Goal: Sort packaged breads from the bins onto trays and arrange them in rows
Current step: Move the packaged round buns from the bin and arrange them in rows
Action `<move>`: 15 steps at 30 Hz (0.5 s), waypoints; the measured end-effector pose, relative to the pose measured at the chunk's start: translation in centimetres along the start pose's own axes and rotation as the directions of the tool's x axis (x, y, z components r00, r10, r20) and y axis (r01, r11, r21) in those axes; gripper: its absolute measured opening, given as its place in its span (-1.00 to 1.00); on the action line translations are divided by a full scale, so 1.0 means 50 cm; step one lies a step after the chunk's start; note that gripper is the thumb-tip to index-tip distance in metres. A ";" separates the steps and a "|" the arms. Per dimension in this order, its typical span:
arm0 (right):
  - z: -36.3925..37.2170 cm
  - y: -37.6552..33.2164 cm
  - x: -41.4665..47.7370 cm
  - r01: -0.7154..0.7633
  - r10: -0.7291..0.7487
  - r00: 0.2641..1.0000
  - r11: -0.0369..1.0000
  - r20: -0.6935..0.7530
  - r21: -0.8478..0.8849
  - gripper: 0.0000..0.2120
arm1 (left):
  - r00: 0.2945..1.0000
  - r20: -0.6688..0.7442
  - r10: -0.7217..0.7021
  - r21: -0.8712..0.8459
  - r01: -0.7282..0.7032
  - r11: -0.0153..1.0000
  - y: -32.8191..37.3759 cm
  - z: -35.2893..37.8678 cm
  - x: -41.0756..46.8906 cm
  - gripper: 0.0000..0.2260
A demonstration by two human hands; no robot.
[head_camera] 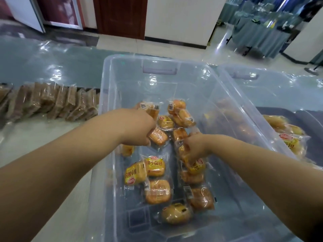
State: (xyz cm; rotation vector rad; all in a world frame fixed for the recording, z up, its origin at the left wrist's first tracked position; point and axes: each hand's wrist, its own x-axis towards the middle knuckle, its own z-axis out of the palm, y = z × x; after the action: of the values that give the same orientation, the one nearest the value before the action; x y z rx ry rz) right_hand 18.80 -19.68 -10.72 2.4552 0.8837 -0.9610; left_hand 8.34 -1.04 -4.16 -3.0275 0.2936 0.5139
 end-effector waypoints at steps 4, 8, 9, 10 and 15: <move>0.003 0.004 0.010 0.002 -0.012 0.997 0.993 0.081 0.119 -0.37 | 1.000 0.023 -0.018 0.034 0.018 0.999 0.003 0.000 0.000 -0.82; -0.011 -0.019 -0.008 0.043 -0.043 0.999 0.999 0.020 0.012 -0.45 | 0.997 0.073 -0.018 0.085 0.011 0.996 0.006 0.004 0.001 -0.81; -0.020 -0.026 -0.017 0.058 -0.059 0.998 0.998 -0.032 -0.017 -0.49 | 0.996 0.091 -0.011 0.107 0.001 0.994 0.008 0.004 0.003 -0.80; -0.030 -0.032 -0.029 0.073 -0.077 0.993 0.997 -0.095 -0.036 -0.53 | 0.994 0.112 -0.002 0.139 -0.013 0.990 0.011 0.005 0.003 -0.80; -0.086 -0.042 -0.110 0.087 -0.096 0.950 0.995 -0.297 -0.043 -0.43 | 0.950 0.300 0.084 0.371 -0.198 0.907 0.029 0.011 0.006 -0.70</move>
State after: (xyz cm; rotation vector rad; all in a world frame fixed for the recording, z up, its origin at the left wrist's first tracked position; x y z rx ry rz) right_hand 16.30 -18.16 -4.03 2.5954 1.1085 -0.6060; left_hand 8.15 -2.45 -4.79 -2.5132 0.5322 0.7749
